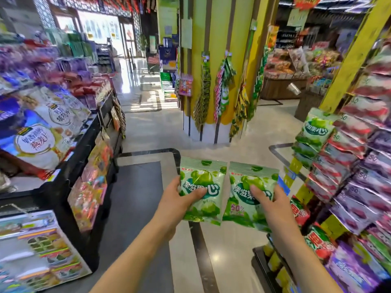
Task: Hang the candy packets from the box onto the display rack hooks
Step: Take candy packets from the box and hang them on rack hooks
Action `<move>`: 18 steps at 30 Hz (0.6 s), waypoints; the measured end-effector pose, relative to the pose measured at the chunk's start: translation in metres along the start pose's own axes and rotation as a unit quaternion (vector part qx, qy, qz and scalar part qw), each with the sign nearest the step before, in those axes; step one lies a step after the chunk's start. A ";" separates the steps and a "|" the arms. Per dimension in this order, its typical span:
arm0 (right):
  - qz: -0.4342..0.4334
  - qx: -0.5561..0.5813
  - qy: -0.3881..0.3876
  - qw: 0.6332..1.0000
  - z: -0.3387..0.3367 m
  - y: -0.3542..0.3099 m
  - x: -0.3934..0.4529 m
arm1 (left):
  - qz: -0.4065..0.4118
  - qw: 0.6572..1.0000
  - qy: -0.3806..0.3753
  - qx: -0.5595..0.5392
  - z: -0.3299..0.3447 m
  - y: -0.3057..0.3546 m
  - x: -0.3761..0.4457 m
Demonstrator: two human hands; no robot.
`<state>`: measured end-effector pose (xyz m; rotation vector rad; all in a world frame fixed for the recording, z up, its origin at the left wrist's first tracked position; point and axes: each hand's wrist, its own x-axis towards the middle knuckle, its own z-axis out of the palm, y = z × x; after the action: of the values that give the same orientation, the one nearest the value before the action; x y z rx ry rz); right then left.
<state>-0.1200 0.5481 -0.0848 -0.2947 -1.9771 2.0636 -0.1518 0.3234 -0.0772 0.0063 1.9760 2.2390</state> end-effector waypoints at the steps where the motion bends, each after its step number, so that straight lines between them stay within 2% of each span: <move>1: 0.003 0.004 0.003 1.000 0.003 -0.001 0.019 | 0.001 1.000 -0.003 -0.002 0.002 0.004 0.020; 10: -0.021 0.009 0.074 0.997 -0.015 -0.014 0.134 | -0.001 0.998 -0.067 -0.002 0.058 0.025 0.169; 18: -0.055 -0.006 0.211 0.976 -0.066 -0.023 0.189 | -0.011 0.978 -0.209 -0.002 0.157 0.021 0.280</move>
<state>-0.2758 0.6733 -0.0578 -0.5609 -1.7076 1.7456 -0.4139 0.5086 -0.0639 0.4162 1.7336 2.0184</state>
